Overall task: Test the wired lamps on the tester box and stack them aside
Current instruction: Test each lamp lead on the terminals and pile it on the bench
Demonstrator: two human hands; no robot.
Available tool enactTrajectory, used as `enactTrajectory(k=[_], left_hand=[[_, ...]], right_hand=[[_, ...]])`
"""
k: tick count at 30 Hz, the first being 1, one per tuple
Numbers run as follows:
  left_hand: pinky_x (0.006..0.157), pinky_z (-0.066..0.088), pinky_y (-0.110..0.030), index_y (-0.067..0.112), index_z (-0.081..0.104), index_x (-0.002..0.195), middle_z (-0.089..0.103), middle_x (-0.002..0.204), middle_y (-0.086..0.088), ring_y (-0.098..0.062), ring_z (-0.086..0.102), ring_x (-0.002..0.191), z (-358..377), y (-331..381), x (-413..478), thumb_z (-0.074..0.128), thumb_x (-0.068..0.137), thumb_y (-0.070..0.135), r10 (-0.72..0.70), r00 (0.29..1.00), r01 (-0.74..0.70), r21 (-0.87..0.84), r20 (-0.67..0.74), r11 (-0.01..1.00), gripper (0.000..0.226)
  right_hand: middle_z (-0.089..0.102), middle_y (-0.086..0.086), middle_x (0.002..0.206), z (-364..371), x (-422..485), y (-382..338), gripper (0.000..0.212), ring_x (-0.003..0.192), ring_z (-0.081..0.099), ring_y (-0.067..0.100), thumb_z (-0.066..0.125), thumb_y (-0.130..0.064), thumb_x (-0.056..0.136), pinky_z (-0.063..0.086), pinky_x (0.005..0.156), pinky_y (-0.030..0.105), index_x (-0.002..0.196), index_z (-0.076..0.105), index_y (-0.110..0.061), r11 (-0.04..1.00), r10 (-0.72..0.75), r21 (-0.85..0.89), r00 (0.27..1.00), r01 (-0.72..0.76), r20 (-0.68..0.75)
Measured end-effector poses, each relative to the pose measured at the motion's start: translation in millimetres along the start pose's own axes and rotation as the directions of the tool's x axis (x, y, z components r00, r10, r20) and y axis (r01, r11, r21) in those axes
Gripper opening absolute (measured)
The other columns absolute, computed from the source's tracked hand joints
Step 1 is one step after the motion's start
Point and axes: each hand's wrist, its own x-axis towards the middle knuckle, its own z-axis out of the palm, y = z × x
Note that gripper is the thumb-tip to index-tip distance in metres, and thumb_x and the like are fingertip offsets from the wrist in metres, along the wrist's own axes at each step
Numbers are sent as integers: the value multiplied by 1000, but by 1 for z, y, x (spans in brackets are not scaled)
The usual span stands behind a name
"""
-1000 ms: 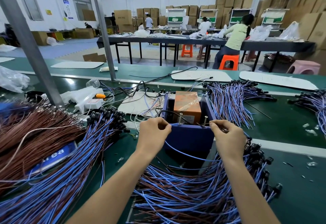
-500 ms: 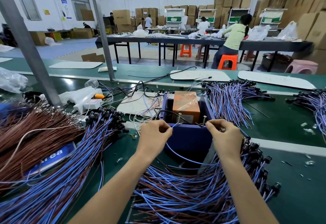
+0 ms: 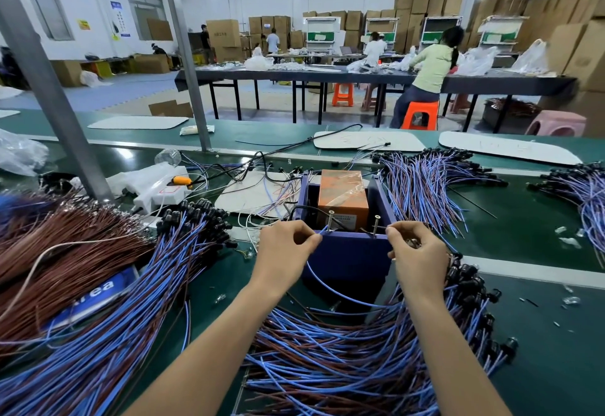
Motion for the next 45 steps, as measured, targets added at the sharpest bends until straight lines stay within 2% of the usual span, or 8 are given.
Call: enactTrajectory(k=[9, 23, 28, 31, 35, 37, 41, 45], left_hand=[[58, 39, -5, 19, 70, 73, 67, 65, 5, -5, 59, 59, 0, -3, -4, 69, 85, 22, -6, 1000, 7, -15, 29, 1000, 12], [53, 38, -8, 20, 68, 70, 68, 63, 2, 2, 50, 44, -3, 2, -8, 69, 86, 21, 14, 998, -11, -36, 66, 999, 16], [55, 43, -12, 23, 69, 67, 65, 56, 10, 2, 53, 49, -32, 0, -26, 71, 84, 24, 50, 957, -55, 12, 286, 998, 17], [58, 46, -15, 18, 71, 74, 69, 64, 6, -3, 58, 57, -66, -13, -43, 71, 85, 21, 24, 752, 42, -84, 659, 996, 11], [74, 51, -23, 23, 74, 86, 72, 81, 4, -7, 63, 75, -100, -40, -58, 68, 85, 15, -46, 552, 63, 13, 832, 998, 10], [77, 49, -19, 30, 72, 88, 72, 85, 11, -3, 64, 78, -109, -57, -61, 65, 86, 12, -128, 606, 12, 152, 785, 988, 19], [69, 39, -6, 33, 62, 95, 66, 89, 13, 2, 57, 78, -103, -85, -65, 64, 89, 27, -258, 866, 12, 500, 428, 866, 9], [83, 43, -20, 28, 47, 100, 55, 100, 6, -12, 56, 98, -75, -99, -70, 58, 92, 33, -340, 895, 64, 670, 289, 740, 15]], right_hand=[[64, -2, 73, -4, 0, 5, 14, 47, 56, 0, 64, -13, 89, 45, 52, 17, 78, 65, -22, 996, 23, 84, 998, -28, 54], [64, 0, 76, -5, -1, 5, 16, 52, 57, 5, 64, -13, 88, 45, 55, 20, 76, 65, -23, 994, 39, 98, 998, -44, 55], [63, -5, 66, -14, -25, -11, 15, 57, 57, 10, 65, -10, 87, 45, 57, 23, 77, 67, -21, 989, -24, 149, 996, 10, 90], [65, -6, 64, -25, -52, -23, 17, 58, 56, 6, 68, -11, 85, 44, 56, 14, 75, 71, -24, 991, -122, 112, 878, 79, 463], [67, -15, 71, -24, -82, -28, 12, 61, 54, -5, 67, -35, 87, 39, 58, 9, 88, 76, -26, 991, -9, -62, 511, 121, 860], [70, -16, 84, -20, -95, -25, 16, 77, 61, -3, 68, -42, 85, 46, 69, 15, 91, 75, -29, 986, 17, -89, 450, 140, 893], [68, -21, 93, -11, -112, -15, 25, 91, 60, -8, 68, -51, 81, 45, 82, 13, 97, 74, -32, 979, 27, -120, 472, 167, 881], [69, -14, 95, -6, -120, -11, 18, 91, 57, -6, 63, -39, 90, 44, 83, 14, 100, 73, -28, 963, -8, -145, 565, 226, 825]])
